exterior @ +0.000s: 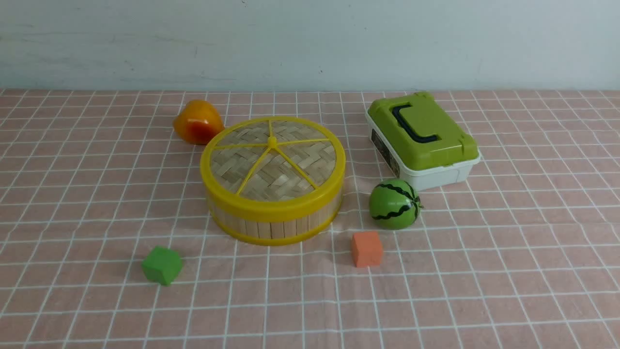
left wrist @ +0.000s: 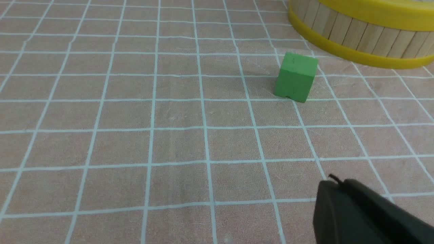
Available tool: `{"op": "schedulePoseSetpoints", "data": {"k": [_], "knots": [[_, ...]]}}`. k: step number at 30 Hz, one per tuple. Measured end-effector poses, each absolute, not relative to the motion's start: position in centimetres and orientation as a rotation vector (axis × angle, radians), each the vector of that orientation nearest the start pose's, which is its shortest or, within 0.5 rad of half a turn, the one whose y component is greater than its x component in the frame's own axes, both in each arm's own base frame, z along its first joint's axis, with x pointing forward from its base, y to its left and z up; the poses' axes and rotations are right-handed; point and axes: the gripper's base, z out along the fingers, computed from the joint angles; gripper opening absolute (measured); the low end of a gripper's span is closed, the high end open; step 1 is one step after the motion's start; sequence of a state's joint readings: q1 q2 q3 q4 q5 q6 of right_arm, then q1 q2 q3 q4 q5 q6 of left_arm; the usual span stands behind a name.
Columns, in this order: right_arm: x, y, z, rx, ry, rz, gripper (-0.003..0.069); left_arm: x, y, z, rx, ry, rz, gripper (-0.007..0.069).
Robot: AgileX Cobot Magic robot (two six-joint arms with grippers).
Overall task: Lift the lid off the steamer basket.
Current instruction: Use the left arm to lift the lid of the steamer
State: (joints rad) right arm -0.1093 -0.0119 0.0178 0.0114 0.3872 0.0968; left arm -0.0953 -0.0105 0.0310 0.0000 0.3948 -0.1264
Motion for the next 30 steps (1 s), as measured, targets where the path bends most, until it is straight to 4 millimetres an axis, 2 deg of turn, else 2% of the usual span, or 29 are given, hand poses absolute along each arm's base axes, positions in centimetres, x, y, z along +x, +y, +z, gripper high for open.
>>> {"op": "schedulePoseSetpoints", "data": {"k": [30], "knots": [[5.18, -0.53, 17.3, 0.2, 1.866, 0.003, 0.0241, 5.18, -0.5, 16.79, -0.029, 1.901, -0.151, 0.0004]]}}
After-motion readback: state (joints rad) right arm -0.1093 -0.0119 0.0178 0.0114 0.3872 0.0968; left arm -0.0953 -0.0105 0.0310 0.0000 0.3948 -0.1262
